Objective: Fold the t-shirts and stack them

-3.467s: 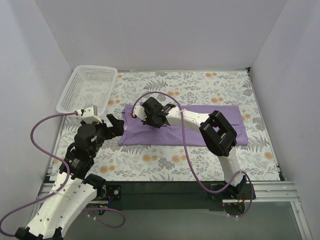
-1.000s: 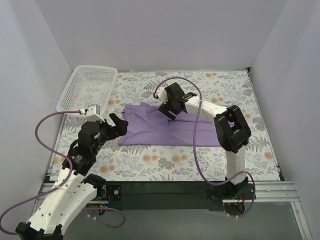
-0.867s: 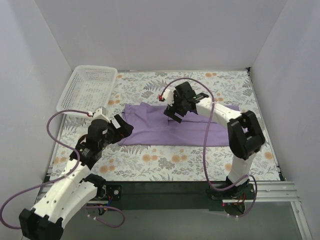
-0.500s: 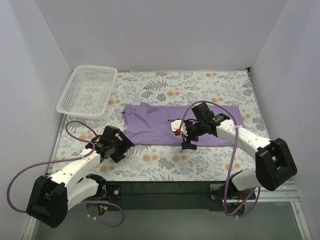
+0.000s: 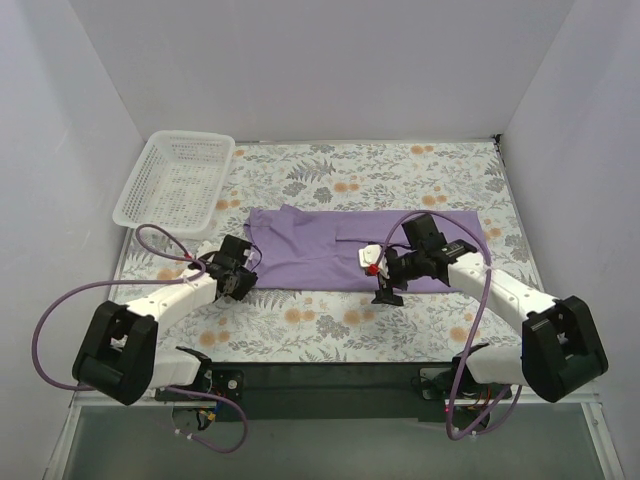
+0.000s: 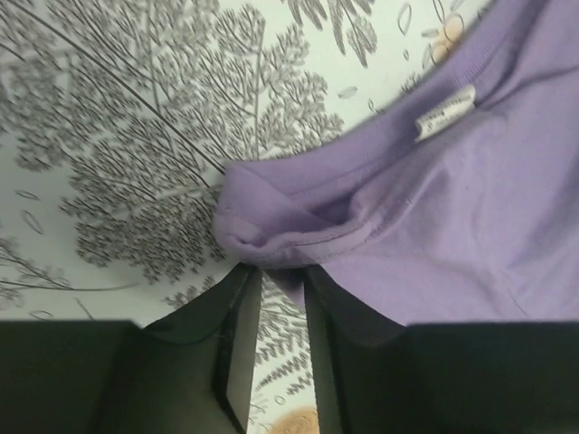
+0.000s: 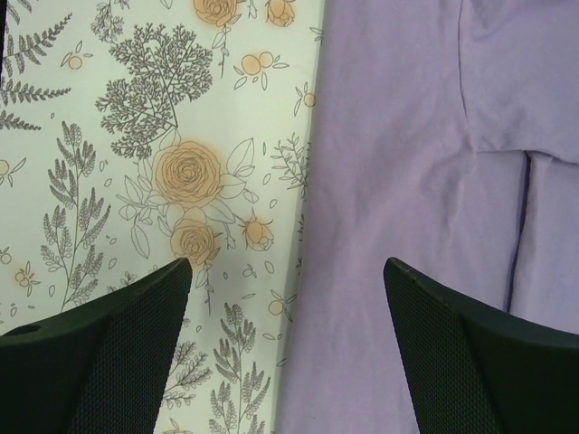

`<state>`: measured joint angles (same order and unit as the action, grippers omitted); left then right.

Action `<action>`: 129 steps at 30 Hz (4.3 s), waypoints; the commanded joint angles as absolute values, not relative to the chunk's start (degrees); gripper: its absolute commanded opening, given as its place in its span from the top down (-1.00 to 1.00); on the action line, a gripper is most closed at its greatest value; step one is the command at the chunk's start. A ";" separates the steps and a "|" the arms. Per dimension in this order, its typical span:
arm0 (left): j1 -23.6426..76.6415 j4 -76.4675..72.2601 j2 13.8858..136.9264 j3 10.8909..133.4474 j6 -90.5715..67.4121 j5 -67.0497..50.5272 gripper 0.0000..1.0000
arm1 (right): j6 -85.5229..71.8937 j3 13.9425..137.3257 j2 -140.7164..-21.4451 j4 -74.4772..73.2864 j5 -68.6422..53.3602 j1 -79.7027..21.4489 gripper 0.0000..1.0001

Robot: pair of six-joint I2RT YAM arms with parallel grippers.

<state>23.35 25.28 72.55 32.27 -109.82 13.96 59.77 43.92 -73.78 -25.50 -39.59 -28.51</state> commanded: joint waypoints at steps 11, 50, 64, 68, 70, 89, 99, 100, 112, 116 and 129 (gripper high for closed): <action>21.27 35.33 78.93 39.55 -103.90 30.94 0.85 | 57.32 43.06 -70.22 -21.02 -34.55 -23.82 -0.85; 20.48 28.04 43.59 30.76 -86.66 -6.33 -0.69 | 35.51 93.26 -125.42 -36.91 -36.47 -1.50 0.70; 20.57 7.07 64.82 29.00 -93.34 -12.56 -0.53 | 36.82 75.00 -114.45 -34.02 -30.06 21.52 0.55; 22.05 1.24 79.51 37.23 -93.96 -13.89 -0.36 | 40.42 69.80 -109.96 -34.01 -29.88 24.34 -0.08; 22.67 0.88 88.45 41.46 -93.87 -13.71 -0.20 | 41.04 67.86 -106.55 -33.49 -30.06 24.61 -0.21; 16.72 24.24 120.92 83.62 -86.06 1.85 0.96 | 40.52 59.50 -88.25 -34.19 -37.62 19.78 -0.29; 11.78 40.25 139.05 123.20 -71.64 -6.58 -0.02 | 49.65 55.12 -79.65 -36.91 -42.63 -3.83 -0.34; 11.78 39.47 137.74 122.70 -70.33 -6.68 -0.07 | 51.05 54.41 -78.85 -36.57 -41.93 -6.74 -0.35; 11.16 19.34 86.78 77.29 -63.72 0.35 -0.44 | 34.28 49.04 -86.04 -17.41 -1.33 -38.41 -0.36; 10.55 18.98 69.49 60.61 -64.51 -2.44 -0.45 | 34.37 46.59 -86.92 -16.35 1.23 -39.90 -0.30; 10.37 24.87 45.18 40.70 -76.02 -15.29 -0.45 | 33.31 45.69 -89.29 -20.82 -5.52 -45.70 0.86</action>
